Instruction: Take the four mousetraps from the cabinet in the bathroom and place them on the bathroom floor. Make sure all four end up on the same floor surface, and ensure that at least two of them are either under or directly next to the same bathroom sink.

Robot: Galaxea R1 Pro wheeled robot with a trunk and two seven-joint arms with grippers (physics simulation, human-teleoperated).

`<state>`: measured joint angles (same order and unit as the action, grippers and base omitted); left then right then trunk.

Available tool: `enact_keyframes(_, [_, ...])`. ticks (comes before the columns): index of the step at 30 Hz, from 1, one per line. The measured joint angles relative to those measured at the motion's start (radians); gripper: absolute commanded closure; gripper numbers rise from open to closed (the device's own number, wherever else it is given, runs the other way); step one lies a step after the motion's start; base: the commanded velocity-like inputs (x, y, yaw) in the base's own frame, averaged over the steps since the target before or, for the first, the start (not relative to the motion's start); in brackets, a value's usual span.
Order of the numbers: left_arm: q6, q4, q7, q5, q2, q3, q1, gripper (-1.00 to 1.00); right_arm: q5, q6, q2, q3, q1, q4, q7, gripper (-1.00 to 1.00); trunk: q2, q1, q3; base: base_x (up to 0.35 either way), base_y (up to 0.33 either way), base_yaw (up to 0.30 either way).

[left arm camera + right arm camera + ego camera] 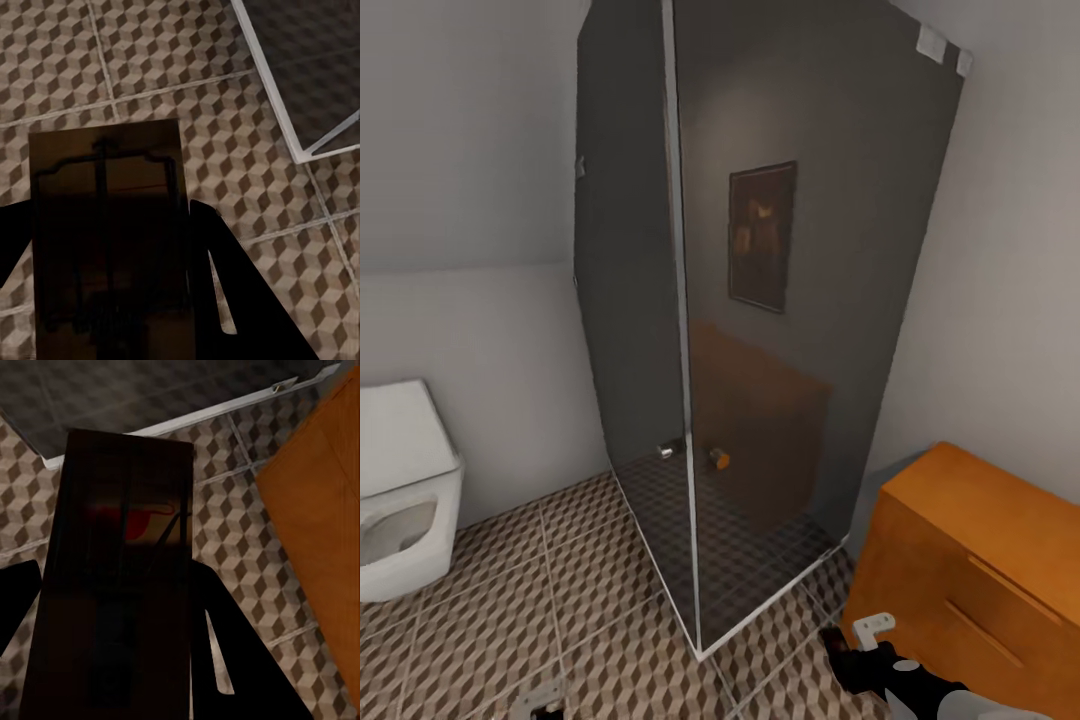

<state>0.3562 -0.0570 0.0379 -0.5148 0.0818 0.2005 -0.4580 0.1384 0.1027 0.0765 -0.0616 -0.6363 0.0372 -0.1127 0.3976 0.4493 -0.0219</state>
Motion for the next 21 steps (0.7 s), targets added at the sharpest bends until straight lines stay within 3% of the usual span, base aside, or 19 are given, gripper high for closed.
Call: enact_keyframes(21, [0.000, 0.000, 0.000, 0.000, -0.002, 0.000, 0.000, 1.00, 0.000, 0.000, 0.000, 0.000, 0.000, 0.000, 0.000, 1.00, 0.000, 0.000, 0.000, 0.000, 0.000, 0.300])
